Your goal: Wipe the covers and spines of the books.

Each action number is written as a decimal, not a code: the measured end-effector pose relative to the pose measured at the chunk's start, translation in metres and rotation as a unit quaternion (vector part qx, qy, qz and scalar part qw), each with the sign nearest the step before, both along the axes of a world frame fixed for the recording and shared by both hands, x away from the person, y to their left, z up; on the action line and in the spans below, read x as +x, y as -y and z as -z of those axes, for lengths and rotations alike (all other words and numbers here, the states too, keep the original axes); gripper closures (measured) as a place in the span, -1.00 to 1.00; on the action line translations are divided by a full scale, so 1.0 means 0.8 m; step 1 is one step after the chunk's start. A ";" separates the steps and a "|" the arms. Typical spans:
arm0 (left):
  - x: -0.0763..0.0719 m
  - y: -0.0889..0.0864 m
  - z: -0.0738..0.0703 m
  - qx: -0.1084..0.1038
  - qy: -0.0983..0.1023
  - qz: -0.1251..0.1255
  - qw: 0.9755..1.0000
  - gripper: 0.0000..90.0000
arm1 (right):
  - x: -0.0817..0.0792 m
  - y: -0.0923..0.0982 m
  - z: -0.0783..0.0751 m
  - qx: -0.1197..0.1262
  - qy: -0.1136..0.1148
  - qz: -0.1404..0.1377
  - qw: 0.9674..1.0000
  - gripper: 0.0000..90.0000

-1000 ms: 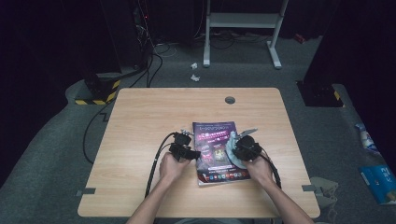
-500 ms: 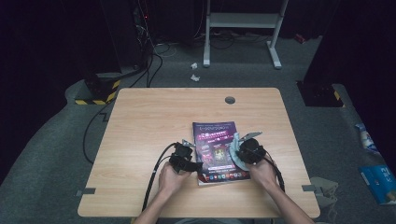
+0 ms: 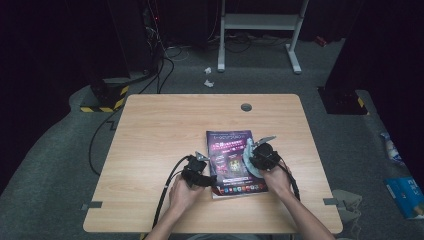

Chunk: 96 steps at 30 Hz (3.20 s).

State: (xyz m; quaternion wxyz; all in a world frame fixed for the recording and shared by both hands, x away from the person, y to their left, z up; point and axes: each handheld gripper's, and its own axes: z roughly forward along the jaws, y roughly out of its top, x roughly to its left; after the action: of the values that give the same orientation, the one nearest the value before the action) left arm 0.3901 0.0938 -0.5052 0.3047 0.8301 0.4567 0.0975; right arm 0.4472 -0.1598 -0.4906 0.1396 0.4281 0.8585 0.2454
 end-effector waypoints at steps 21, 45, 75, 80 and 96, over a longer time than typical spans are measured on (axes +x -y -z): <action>0.005 0.000 0.001 -0.001 0.006 0.002 1.000 -0.22 | 0.008 -0.032 -0.002 -0.015 -0.004 -0.026 1.000 0.82; 0.005 0.001 0.001 -0.002 0.006 0.003 1.000 -0.22 | 0.005 -0.096 -0.002 -0.008 -0.021 -0.093 0.995 0.82; 0.008 0.002 0.001 0.003 0.005 0.005 1.000 -0.21 | 0.008 -0.019 0.000 -0.007 0.001 -0.031 1.000 0.82; 0.015 0.004 -0.002 0.002 -0.010 0.002 1.000 -0.17 | 0.012 0.029 -0.001 0.000 0.002 0.021 1.000 0.82; 0.049 0.014 -0.002 -0.018 -0.013 -0.018 1.000 0.02 | 0.020 0.043 0.004 0.035 -0.005 0.070 0.997 0.81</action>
State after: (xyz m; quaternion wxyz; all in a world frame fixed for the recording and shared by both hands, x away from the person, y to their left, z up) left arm 0.4292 0.0826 -0.5036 0.3118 0.8173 0.4772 0.0842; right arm 0.4629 -0.1943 -0.4939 0.1372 0.4928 0.8179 0.2633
